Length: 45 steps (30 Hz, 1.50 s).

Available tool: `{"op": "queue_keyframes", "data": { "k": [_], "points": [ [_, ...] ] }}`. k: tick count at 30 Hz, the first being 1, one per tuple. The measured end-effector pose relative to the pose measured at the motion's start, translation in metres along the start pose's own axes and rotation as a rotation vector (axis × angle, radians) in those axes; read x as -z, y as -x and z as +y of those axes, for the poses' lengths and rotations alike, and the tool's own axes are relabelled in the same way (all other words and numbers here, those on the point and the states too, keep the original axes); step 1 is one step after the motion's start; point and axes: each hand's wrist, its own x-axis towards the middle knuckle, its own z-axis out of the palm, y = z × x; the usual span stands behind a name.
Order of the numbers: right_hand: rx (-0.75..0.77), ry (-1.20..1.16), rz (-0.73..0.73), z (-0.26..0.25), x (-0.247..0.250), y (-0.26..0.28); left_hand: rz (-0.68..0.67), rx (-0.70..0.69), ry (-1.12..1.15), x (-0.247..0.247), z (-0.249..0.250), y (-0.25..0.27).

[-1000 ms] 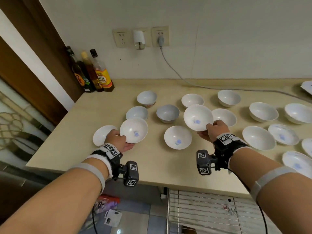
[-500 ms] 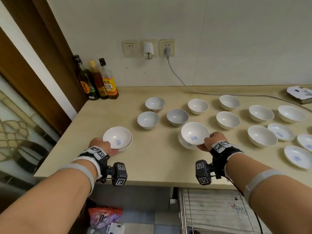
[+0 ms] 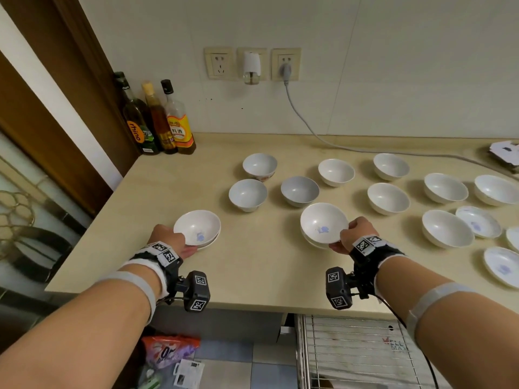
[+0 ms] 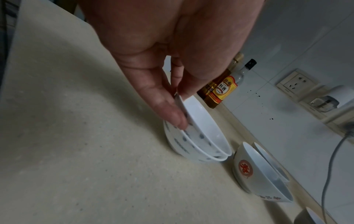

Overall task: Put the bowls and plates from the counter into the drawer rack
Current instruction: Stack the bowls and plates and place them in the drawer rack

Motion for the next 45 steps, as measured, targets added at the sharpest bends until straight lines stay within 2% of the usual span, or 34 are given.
{"op": "queue_keyframes", "data": {
  "k": [2, 5, 8, 13, 17, 19, 22, 25, 29, 33, 39, 45],
  "points": [
    [-0.006, -0.007, -0.004, 0.001, 0.0, -0.001, 0.018, -0.01, -0.039, 0.0, -0.006, -0.012],
    [-0.003, -0.009, 0.005, 0.003, 0.0, -0.001, 0.055, -0.041, -0.088, -0.004, 0.0, 0.01],
    [-0.01, -0.026, 0.018, 0.006, 0.0, -0.002, 0.018, -0.049, -0.171, -0.009, -0.002, 0.015],
    [-0.039, -0.093, -0.009, 0.012, 0.0, -0.005, -0.058, -0.039, -0.096, -0.022, -0.002, 0.025],
    [-0.124, -0.194, -0.147, 0.011, -0.001, -0.009, -0.193, -0.031, -0.104, -0.043, -0.002, 0.049],
    [-0.129, -0.208, -0.161, 0.01, 0.001, -0.01, -0.264, -0.028, -0.119, -0.057, -0.005, 0.06],
    [-0.089, -0.199, -0.157, 0.007, 0.008, -0.005, -0.354, -0.027, -0.129, -0.077, -0.01, 0.07],
    [0.025, -0.205, -0.194, -0.01, 0.015, 0.006, -0.453, -0.029, -0.129, -0.094, -0.012, 0.081],
    [0.151, -0.066, -0.306, -0.042, 0.013, 0.026, -0.557, 0.012, -0.095, -0.105, -0.012, 0.094],
    [0.171, 0.017, -0.364, -0.052, -0.016, 0.034, -0.545, 0.045, -0.11, -0.102, -0.01, 0.097],
    [0.167, 0.113, -0.328, -0.043, -0.056, 0.038, -0.568, 0.121, -0.036, -0.091, -0.014, 0.092],
    [0.217, 0.277, -0.223, -0.041, -0.068, 0.04, -0.605, 0.054, -0.014, -0.096, -0.022, 0.09]
  ]
}}
